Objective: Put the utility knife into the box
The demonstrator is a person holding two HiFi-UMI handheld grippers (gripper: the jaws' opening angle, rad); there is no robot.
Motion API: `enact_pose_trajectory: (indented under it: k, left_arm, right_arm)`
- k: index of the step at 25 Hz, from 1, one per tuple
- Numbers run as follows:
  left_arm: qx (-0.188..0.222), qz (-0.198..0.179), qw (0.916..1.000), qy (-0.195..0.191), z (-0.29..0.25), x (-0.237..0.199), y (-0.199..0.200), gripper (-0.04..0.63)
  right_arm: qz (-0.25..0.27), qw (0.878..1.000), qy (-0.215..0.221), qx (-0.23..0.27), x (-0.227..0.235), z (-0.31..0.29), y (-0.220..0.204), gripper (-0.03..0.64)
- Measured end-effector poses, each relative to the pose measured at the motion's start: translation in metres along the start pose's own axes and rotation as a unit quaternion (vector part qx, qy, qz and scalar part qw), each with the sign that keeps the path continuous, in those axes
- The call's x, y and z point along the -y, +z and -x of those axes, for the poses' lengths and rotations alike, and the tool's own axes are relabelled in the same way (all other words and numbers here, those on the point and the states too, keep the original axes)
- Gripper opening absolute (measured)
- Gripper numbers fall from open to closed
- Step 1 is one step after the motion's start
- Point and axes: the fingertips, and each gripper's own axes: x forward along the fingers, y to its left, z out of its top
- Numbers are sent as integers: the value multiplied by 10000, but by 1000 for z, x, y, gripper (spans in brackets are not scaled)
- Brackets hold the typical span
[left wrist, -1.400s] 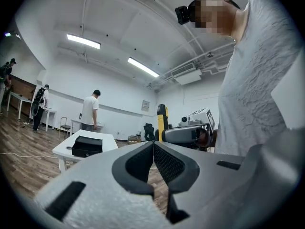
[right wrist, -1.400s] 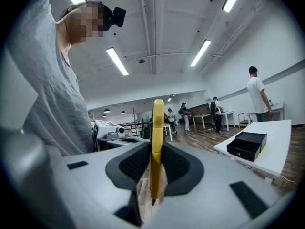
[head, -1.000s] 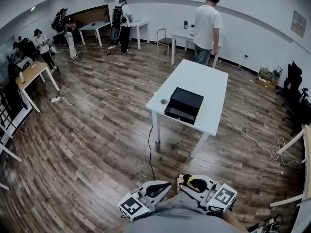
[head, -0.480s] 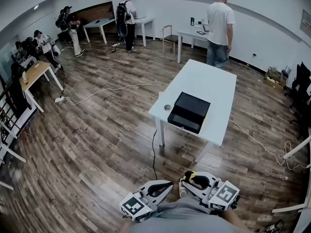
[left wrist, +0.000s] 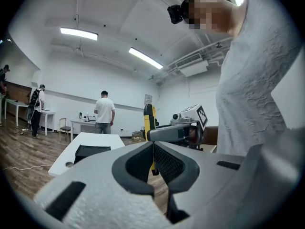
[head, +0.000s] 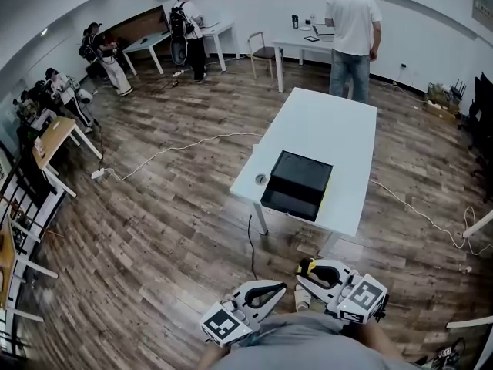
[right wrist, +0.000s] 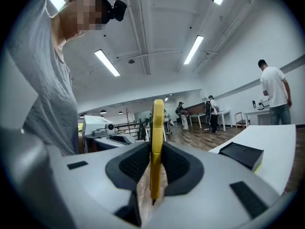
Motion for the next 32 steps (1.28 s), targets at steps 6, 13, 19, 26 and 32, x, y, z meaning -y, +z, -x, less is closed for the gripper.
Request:
enact_pose_trajectory:
  k: [6, 13, 19, 26, 32]
  left_arm:
    - [-102, 81, 9998, 140, -32, -17, 9, 18]
    - [-106, 75, 9993, 339, -68, -43, 20, 18]
    - [-136, 31, 9992, 384, -98, -58, 25, 18]
    - [-265, 19, 9988, 411, -112, -64, 17, 18]
    - [-200, 105, 9981, 568, -112, -87, 18, 18]
  right_arm:
    - [-3, 9997, 102, -209, 47, 3, 7, 89]
    - [83, 9988, 309, -366, 95, -2, 16, 89]
    - [104, 9979, 462, -440, 124, -5, 19, 89]
    - [61, 9954, 622, -721, 143, -11, 9, 89]
    - [48, 9914, 852, -989, 156, -31, 7, 89]
